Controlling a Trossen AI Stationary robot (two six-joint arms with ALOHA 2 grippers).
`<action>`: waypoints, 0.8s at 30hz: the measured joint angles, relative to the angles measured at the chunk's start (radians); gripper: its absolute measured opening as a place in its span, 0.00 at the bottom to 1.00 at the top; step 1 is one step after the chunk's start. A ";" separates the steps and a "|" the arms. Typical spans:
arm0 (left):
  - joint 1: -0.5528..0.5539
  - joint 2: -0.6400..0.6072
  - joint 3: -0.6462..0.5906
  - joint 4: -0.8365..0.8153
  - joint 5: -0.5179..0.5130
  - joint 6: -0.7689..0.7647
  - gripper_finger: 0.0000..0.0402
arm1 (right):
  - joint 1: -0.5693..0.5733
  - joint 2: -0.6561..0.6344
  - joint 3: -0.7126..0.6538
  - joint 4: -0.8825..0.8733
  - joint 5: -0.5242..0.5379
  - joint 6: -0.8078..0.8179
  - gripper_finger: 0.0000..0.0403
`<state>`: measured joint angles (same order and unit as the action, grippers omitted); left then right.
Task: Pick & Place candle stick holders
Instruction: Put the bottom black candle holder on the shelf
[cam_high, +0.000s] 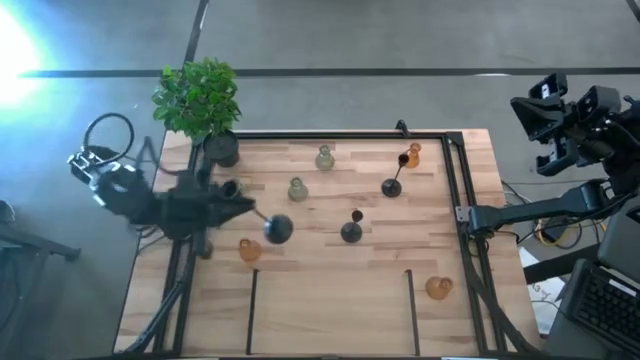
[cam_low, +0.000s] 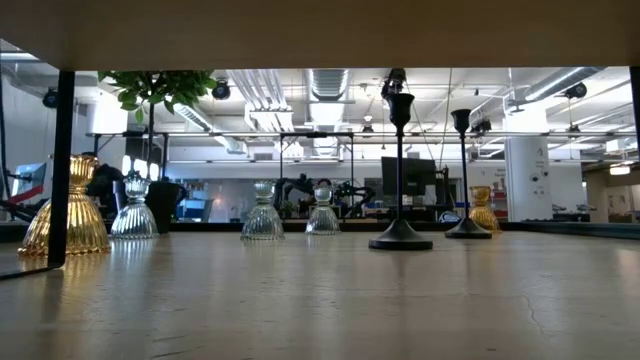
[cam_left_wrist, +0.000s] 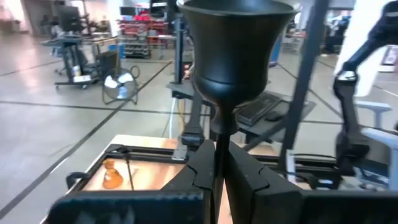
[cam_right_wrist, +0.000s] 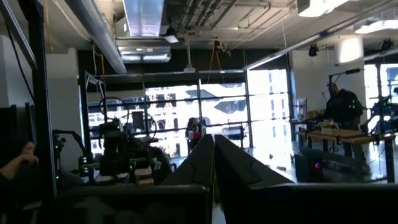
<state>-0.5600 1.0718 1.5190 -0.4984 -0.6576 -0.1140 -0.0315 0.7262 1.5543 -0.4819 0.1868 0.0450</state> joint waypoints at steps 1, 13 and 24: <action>0.033 0.017 0.010 0.001 0.028 0.000 0.04 | 0.000 0.006 0.000 -0.020 0.003 0.005 0.02; 0.194 0.108 0.032 -0.057 0.392 0.009 0.04 | 0.000 0.000 -0.010 -0.335 0.257 0.143 0.02; 0.194 0.146 -0.083 -0.018 0.497 0.054 0.04 | 0.000 0.026 -0.021 -0.328 0.272 0.140 0.02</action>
<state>-0.3656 1.2179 1.4360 -0.5160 -0.1605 -0.0600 -0.0315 0.7524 1.5337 -0.8097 0.4584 0.1852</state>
